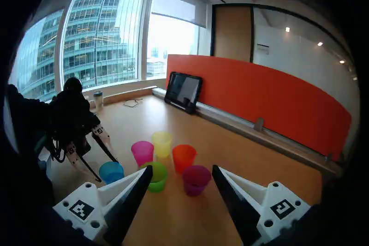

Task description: Pour water

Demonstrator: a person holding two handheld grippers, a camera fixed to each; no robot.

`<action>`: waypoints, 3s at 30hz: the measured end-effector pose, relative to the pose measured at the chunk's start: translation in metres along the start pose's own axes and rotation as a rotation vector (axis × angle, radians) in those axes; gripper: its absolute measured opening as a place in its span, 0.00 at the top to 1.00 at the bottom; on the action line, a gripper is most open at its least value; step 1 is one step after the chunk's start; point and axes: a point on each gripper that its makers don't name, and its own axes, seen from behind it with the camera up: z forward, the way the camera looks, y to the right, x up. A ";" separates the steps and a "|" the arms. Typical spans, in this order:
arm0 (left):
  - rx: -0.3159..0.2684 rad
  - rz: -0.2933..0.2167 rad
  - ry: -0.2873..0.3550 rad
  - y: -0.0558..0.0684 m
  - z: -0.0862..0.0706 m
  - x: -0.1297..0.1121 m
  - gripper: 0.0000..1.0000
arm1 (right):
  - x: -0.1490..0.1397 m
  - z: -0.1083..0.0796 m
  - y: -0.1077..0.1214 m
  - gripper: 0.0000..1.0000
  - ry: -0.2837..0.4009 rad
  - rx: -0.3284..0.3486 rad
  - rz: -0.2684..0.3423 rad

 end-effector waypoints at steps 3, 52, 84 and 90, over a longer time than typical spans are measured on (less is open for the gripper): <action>-0.003 0.004 -0.009 0.000 0.006 0.000 0.01 | -0.001 0.001 0.002 0.00 -0.002 -0.002 0.002; 0.082 0.014 0.110 -0.024 -0.020 0.040 0.16 | -0.020 0.027 -0.013 0.00 -0.044 0.046 -0.001; 0.228 0.006 0.304 -0.057 -0.095 0.101 0.16 | -0.083 0.078 -0.059 0.00 -0.169 0.160 -0.041; 0.249 -0.011 0.332 -0.065 -0.109 0.106 0.16 | -0.093 0.089 -0.061 0.00 -0.185 0.165 -0.046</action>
